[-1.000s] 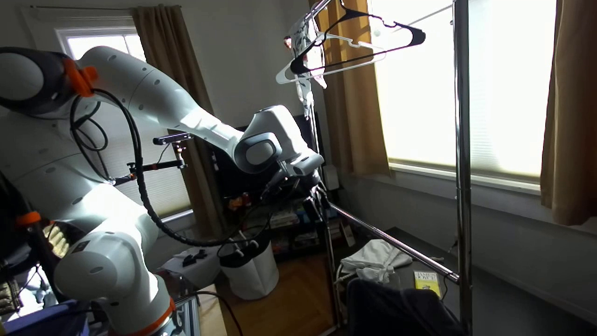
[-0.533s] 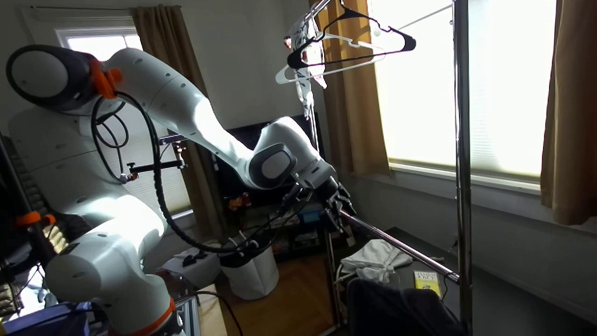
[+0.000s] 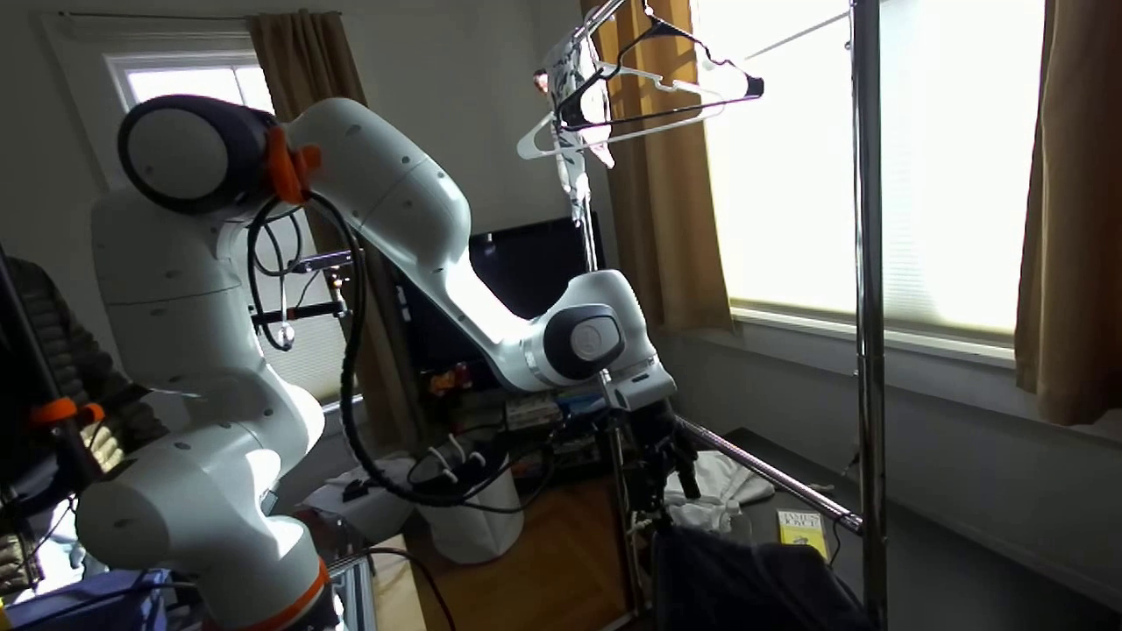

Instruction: Move the hanger with the rob to the top rod

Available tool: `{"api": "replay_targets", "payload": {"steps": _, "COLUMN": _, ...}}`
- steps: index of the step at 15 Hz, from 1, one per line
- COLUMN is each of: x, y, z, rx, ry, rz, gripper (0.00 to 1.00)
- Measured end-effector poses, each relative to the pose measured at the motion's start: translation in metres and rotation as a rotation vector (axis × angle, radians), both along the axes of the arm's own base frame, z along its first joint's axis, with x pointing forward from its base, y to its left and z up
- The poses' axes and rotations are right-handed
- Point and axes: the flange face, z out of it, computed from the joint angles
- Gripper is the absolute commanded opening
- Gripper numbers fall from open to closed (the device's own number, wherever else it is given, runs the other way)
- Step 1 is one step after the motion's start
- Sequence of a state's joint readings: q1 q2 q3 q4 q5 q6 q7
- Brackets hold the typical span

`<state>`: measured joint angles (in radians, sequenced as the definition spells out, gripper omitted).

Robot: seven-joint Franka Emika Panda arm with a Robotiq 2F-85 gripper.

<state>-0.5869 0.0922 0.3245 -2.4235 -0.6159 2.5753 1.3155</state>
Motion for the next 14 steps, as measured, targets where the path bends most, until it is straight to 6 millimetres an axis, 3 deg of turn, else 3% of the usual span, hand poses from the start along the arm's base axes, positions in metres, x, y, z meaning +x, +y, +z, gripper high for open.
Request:
{"api": "replay_targets", "payload": {"steps": 7, "x": 0.003, "y": -0.008, "z": 0.008, "rx": -0.026, "ry": -0.003, "rz": 0.007, "gripper": 1.00}}
{"api": "replay_targets", "payload": {"steps": 11, "x": 0.020, "y": 0.010, "z": -0.036, "rx": -0.018, "ry": 0.087, "rz": 0.049, "gripper": 0.92}}
{"api": "replay_targets", "payload": {"steps": 14, "x": 0.039, "y": 0.021, "z": -0.066, "rx": 0.009, "ry": 0.125, "rz": 0.077, "gripper": 0.94}}
